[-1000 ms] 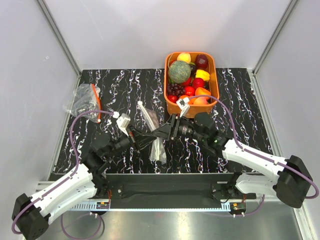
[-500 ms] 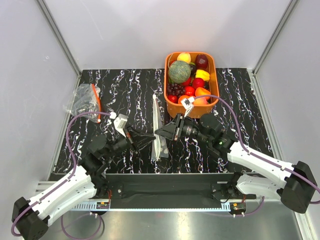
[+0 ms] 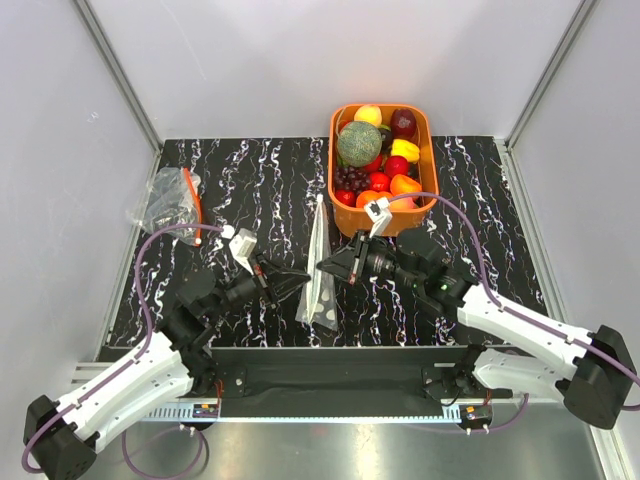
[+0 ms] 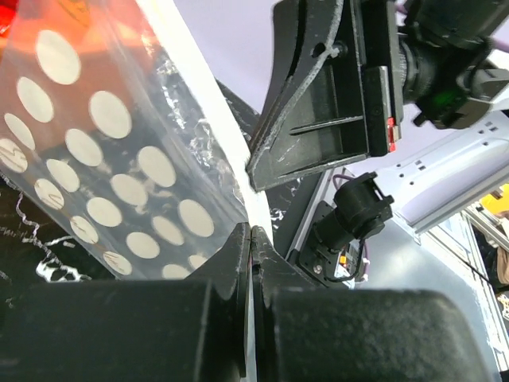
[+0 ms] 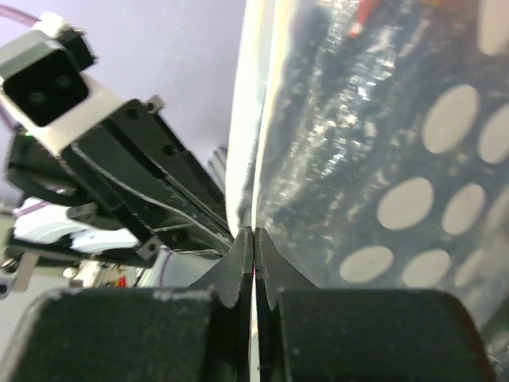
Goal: Place the food in the zip-top bag and seal the zipper
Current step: Open the zipper of the food storage bag.
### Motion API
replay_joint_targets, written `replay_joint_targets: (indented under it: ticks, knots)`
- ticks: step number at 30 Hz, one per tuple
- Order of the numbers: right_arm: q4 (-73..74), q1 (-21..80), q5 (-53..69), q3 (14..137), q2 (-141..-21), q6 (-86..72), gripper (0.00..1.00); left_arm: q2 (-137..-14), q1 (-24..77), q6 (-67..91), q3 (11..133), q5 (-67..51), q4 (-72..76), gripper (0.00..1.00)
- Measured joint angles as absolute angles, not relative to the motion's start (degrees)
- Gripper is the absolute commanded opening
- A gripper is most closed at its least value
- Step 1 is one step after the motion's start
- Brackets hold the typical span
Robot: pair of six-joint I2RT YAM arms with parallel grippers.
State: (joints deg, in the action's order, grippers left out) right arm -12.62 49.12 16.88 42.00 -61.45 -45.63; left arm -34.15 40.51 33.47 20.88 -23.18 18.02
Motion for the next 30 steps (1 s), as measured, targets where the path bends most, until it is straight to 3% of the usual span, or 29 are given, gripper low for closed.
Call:
replay_joint_targets:
  ticks: [8,9,10,11,13,14,18,24,30]
  knots:
    - [0.16,49.45,7.62,44.62,-59.7,-41.76,0.0,-35.55,40.75,32.18,26.44,-15.79,6.57,0.0]
    - [2.07,49.45,6.07,45.28,-59.7,-41.19,0.0,-36.25,40.75,31.83,27.66,-14.59,4.75,0.04]
    - [3.68,49.45,4.86,45.84,-59.75,-40.8,0.0,-36.91,40.75,31.38,28.86,-13.61,3.14,0.11]
    - [5.58,49.45,3.44,46.54,-59.81,-40.32,0.0,-37.71,40.75,30.87,30.33,-12.78,1.06,0.31]
    - [8.71,49.45,1.26,48.01,-60.27,-39.38,0.0,-39.64,40.75,29.58,33.58,-11.6,-2.59,0.47]
    - [9.91,49.45,0.58,48.77,-60.66,-38.94,0.0,-40.77,40.75,29.1,35.48,-11.25,-4.71,0.6]
    - [12.38,49.45,-0.01,51.37,-62.67,-37.71,0.0,-45.3,40.77,26.85,43.64,-10.07,-11.31,0.76]
    - [14.22,49.45,0.08,54.92,-64.9,-36.4,0.0,-52.45,41.45,23.33,56.03,-9.56,-19.57,0.77]
    - [14.96,49.45,0.6,57.01,-65.32,-35.53,0.0,-59.35,44.8,20.29,63.29,-8.16,-25.5,0.66]
